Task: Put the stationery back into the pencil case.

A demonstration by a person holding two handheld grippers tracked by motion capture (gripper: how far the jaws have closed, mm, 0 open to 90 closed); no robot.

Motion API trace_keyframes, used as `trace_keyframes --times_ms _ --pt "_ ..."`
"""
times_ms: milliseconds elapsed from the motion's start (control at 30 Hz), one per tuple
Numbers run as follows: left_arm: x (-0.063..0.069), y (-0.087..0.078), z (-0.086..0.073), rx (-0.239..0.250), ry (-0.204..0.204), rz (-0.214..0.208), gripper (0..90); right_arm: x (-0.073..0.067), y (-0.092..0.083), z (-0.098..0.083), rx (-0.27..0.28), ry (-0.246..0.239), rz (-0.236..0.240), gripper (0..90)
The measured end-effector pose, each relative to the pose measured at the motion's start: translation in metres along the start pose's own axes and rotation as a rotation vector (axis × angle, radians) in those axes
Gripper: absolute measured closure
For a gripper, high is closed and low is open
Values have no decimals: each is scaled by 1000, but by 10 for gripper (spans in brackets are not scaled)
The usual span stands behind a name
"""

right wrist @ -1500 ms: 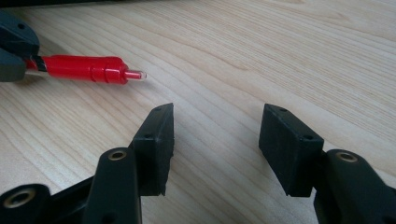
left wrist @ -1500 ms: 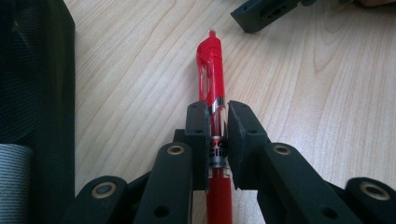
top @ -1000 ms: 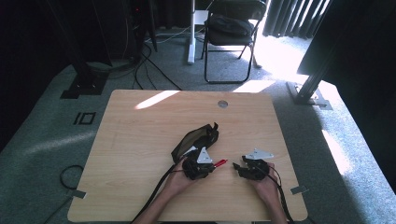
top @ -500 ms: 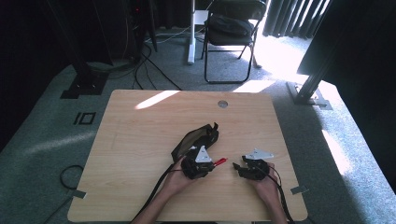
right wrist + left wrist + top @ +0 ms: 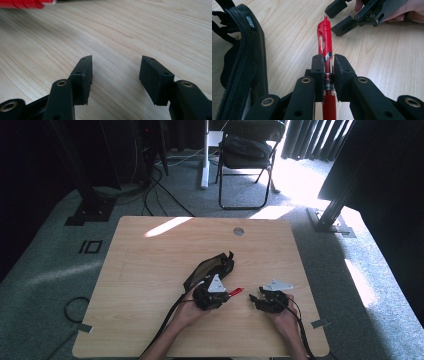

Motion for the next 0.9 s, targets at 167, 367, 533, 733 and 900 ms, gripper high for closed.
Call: trace_keyframes --times_ms 167,367,533,733,900 --pt "-3 -5 1 11 -5 3 796 0 0 0 0 -2 1 439" --pt "-5 -10 3 22 -7 6 795 0 0 0 1 -1 1 439" --pt "-5 -13 5 33 -6 8 796 0 0 0 0 -1 1 439" --pt "-5 -15 6 37 -2 9 796 0 0 0 0 -2 1 438" --pt "-6 -18 8 42 0 13 796 0 0 0 0 -2 2 438"
Point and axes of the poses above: each handheld gripper's, and its own axes: y roughly forward along the jaws, z roughly out of its top, x roughly to its right, the point moved 8 cm from there along y, roughly forward along the jaws, and after that the axes turned 10 degrees about -x, right-handed, at the moved point
